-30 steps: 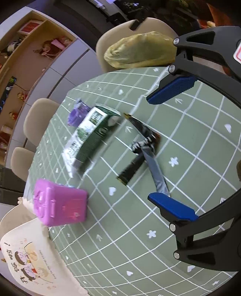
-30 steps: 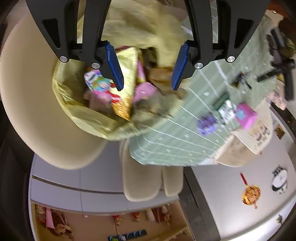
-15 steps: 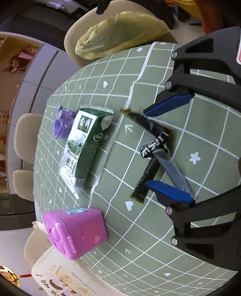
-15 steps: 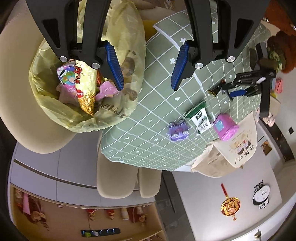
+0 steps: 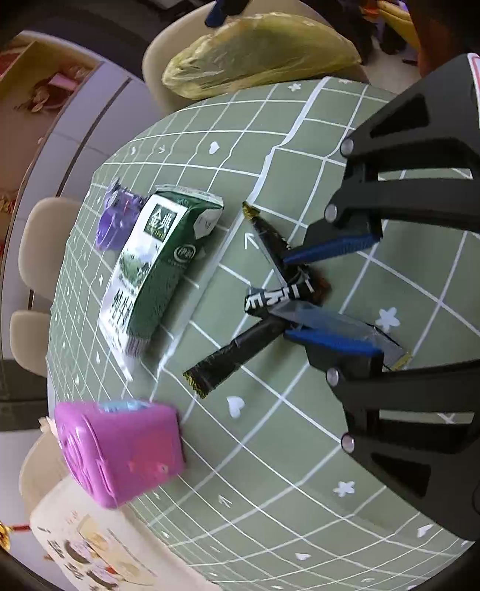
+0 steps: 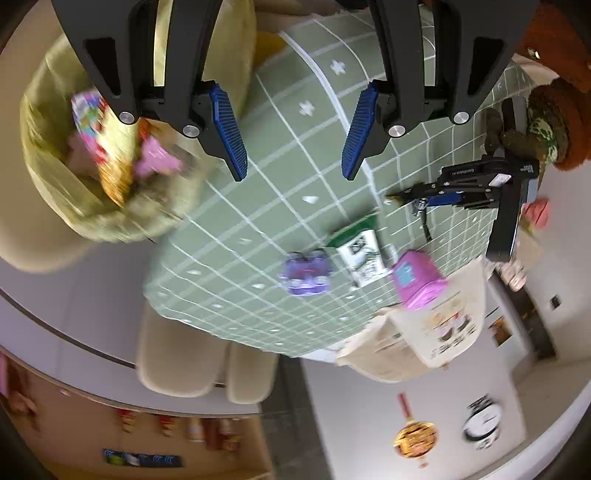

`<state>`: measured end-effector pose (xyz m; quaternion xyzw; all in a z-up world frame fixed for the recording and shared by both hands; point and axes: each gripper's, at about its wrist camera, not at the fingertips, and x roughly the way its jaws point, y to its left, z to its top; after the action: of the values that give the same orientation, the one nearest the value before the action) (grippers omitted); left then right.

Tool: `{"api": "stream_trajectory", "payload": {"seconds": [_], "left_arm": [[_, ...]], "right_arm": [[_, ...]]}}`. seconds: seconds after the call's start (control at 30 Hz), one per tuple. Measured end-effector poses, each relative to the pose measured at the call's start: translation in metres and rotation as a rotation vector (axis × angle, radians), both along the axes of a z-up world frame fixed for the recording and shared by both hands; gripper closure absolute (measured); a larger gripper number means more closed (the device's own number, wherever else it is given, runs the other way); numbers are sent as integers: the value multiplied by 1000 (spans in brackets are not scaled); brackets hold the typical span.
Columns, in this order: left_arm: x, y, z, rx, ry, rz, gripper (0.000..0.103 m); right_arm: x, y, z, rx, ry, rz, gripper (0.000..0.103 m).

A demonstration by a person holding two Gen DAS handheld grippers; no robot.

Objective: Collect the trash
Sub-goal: 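Grasp the black strap with the left tool while the right tool grasps the milk carton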

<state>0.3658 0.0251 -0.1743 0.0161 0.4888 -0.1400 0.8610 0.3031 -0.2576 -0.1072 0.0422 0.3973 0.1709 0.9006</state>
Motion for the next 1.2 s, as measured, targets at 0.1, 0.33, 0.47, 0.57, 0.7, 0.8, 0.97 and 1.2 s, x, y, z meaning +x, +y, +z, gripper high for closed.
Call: {"api": "stream_trajectory", "payload": {"seconds": [0.1,0.33,0.47,0.57,0.7,0.8,0.97,1.2], "left_arm": [[-11,15,8,-23,0,36,73],[-45,59,27,-74,-10,139,72],[-63,84,21,-128,12,204,49],[-72,97,17,-149,29,241,47],[-88,113,18,-161,40,277,43],[-99,127,24,-186,27,321,41],[-105,143,33,-219,-2,363,40],[-100,147,31,-240,9,380,40]], "right_arm": [[16,20,-7,-24,2,60,53],[80,87,-27,-65,12,207,53],[113,132,-33,-131,-19,283,53],[134,158,-38,-185,-50,318,53],[161,177,-52,-247,-28,298,53],[168,178,-57,-231,2,269,52],[153,168,-53,-121,118,299,53],[119,167,-47,-74,115,310,52]]}}
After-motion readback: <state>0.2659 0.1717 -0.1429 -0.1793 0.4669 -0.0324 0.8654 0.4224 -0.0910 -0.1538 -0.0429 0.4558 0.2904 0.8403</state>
